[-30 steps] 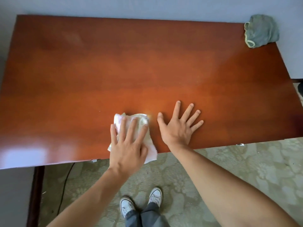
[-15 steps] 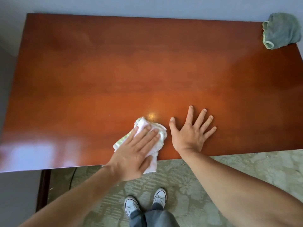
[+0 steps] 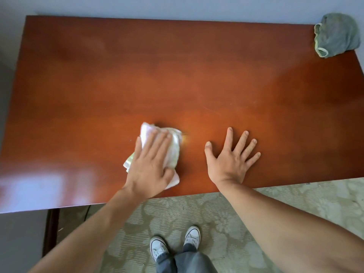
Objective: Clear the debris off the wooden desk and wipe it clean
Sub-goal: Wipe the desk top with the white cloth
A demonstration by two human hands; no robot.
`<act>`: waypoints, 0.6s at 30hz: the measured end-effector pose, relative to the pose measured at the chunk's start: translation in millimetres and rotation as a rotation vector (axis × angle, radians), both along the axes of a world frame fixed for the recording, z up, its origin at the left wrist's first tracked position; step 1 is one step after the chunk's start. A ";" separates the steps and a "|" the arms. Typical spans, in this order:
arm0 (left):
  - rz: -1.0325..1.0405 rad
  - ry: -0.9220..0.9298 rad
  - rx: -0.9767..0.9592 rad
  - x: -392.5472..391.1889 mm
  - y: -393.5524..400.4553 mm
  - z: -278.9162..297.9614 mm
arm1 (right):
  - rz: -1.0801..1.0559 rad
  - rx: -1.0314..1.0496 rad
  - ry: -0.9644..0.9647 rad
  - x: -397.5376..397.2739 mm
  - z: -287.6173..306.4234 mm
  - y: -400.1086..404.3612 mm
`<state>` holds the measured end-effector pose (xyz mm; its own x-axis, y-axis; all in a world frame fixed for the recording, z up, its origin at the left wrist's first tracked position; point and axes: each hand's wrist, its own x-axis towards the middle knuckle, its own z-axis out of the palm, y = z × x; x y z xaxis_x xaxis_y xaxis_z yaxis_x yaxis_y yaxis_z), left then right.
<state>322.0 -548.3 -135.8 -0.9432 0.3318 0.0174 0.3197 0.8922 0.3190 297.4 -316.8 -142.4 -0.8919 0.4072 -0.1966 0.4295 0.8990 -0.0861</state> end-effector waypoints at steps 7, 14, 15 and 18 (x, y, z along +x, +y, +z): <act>-0.443 0.035 -0.091 4.1 14.0 -3.4 | 0.006 0.007 -0.005 0.5 -2.6 1.2; 0.019 0.007 0.020 -35.3 30.8 0.8 | -0.002 0.012 0.003 0.4 -2.5 1.1; -0.076 0.016 0.004 -32.6 32.6 -2.1 | -0.003 0.012 0.006 0.3 -2.8 1.3; -0.354 0.054 -0.048 -53.2 3.1 -5.2 | 0.002 0.017 -0.001 0.4 -2.3 1.2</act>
<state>268.8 -545.3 -140.9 -0.7681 0.6390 0.0404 0.6264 0.7369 0.2540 297.8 -315.6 -144.7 -0.8927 0.4086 -0.1902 0.4275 0.9013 -0.0702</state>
